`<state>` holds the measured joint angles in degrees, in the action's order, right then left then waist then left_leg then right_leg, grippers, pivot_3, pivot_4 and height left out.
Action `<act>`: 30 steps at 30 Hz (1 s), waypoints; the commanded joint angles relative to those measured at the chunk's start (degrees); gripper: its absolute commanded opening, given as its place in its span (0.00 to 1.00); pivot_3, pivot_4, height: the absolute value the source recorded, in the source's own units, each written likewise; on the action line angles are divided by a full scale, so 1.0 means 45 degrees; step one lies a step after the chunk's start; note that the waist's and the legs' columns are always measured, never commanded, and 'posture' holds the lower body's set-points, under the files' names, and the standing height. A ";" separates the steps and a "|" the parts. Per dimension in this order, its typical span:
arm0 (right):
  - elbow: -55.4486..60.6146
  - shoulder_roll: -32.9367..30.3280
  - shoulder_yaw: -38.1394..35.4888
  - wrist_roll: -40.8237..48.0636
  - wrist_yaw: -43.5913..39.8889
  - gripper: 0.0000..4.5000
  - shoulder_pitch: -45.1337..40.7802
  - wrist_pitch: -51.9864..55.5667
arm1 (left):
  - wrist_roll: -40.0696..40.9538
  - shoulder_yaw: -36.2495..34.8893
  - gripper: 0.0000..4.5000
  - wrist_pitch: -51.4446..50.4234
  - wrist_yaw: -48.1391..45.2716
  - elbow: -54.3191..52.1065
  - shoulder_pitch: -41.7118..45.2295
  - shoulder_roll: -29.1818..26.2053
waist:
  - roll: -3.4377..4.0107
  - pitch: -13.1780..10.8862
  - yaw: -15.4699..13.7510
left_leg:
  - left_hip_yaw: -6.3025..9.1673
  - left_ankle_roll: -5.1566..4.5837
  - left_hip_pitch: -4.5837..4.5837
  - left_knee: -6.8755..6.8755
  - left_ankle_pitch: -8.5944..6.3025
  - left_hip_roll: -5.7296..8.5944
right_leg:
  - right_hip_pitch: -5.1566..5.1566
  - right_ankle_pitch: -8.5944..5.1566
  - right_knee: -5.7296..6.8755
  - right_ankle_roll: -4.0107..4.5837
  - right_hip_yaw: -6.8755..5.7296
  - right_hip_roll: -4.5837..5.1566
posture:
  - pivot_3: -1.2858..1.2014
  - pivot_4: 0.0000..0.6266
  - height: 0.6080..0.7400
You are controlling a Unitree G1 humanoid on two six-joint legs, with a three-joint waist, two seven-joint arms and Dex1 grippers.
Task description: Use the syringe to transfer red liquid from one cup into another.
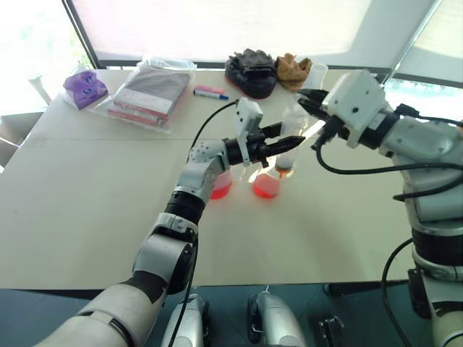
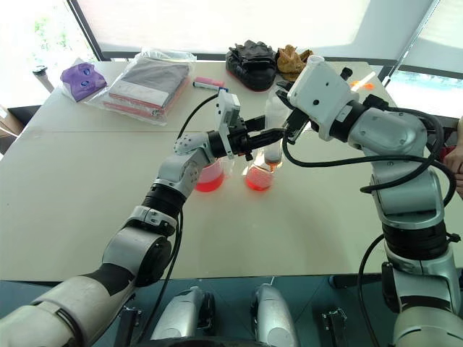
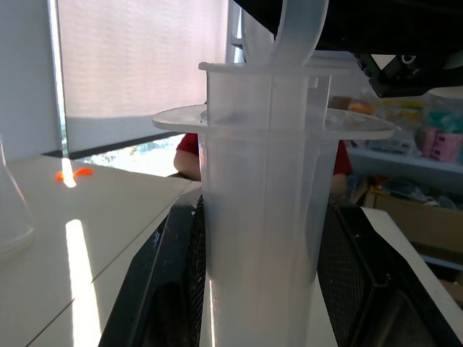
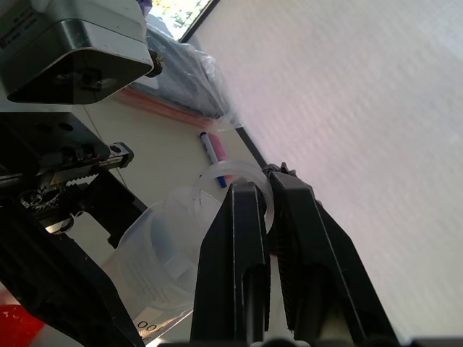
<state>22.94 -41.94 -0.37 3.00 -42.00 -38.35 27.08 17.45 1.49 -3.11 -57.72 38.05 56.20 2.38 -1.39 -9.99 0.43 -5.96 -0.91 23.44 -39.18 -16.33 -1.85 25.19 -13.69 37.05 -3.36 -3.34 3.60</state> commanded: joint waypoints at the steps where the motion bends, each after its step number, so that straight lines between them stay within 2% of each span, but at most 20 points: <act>1: 0.0630 0.0127 0.1056 0.0459 -0.0835 0.01 0.0306 -0.0088 | 0.0606 -0.0512 0.36 0.0136 0.0360 -0.0724 0.0467 0.0163 | 0.0000 0.0000 0.0000 | 0.0000 0.0000 0.0000 0.0000 0.0000 0.0000 | 0.0000 0.0000 0.0000 0.0000 0.0000 0.0000 | 0.52 0.24 1.00; 7: 0.0717 0.0214 0.0972 0.0571 -0.0766 0.01 0.0218 0.0177 | 0.0738 -0.0575 0.36 -0.0238 0.0294 -0.1203 0.0394 -0.0062 | -0.0001 -0.0001 0.0016 | 0.0001 0.0000 0.0000 0.0000 0.0000 -0.0001 | 0.0001 0.0000 0.0000 0.0000 0.0000 -0.0001 | 0.52 0.24 1.00; 16: 0.0943 0.0462 0.0264 0.1123 -0.0418 0.01 -0.0288 0.1182 | 0.1143 -0.0494 0.36 -0.1894 0.0089 -0.3360 -0.0215 -0.0865 | -0.0001 -0.0001 0.0027 | 0.0005 0.0004 0.0001 0.0001 0.0002 -0.0006 | 0.0007 0.0000 0.0012 0.0000 0.0002 -0.0003 | 0.52 0.24 1.00; 19: 0.0766 0.0378 0.0107 0.1093 -0.0296 0.22 -0.0480 0.1135 | 0.1187 -0.0550 0.36 -0.2002 0.0198 -0.3628 -0.0271 -0.0954 | 0.0000 -0.0001 0.0021 | 0.0004 0.0003 0.0002 0.0000 0.0002 -0.0002 | 0.0005 0.0000 0.0008 0.0000 0.0002 0.0001 | 0.52 0.24 1.00; 26: 0.0635 -0.0044 0.0073 0.0980 -0.0269 0.99 -0.0503 0.0873 | 0.1281 -0.0482 0.36 -0.2002 0.0456 -0.3809 -0.0319 -0.0997 | -0.0002 -0.0002 0.0014 | 0.0005 0.0003 0.0003 0.0000 0.0002 -0.0003 | 0.0004 0.0000 0.0007 0.0000 0.0002 0.0001 | 0.52 0.24 1.00; 30: 0.0551 -0.0410 -0.1014 0.1465 -0.0169 0.99 -0.0612 0.1002 | 0.1430 -0.0548 0.36 -0.1995 0.0662 -0.3916 -0.0230 -0.0941 | -0.0003 -0.0002 0.0009 | 0.0002 0.0003 0.0004 -0.0001 0.0002 0.0000 | 0.0005 0.0000 0.0006 0.0000 0.0003 0.0003 | 0.52 0.24 1.00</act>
<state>25.26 -42.34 -0.95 8.81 -43.23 -40.37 31.24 22.04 -0.02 -13.22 -54.78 23.91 53.09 -2.03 -1.40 -10.00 0.47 -5.95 -0.90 23.46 -39.18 -16.32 -1.85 25.21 -13.69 37.08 -3.36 -3.32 3.61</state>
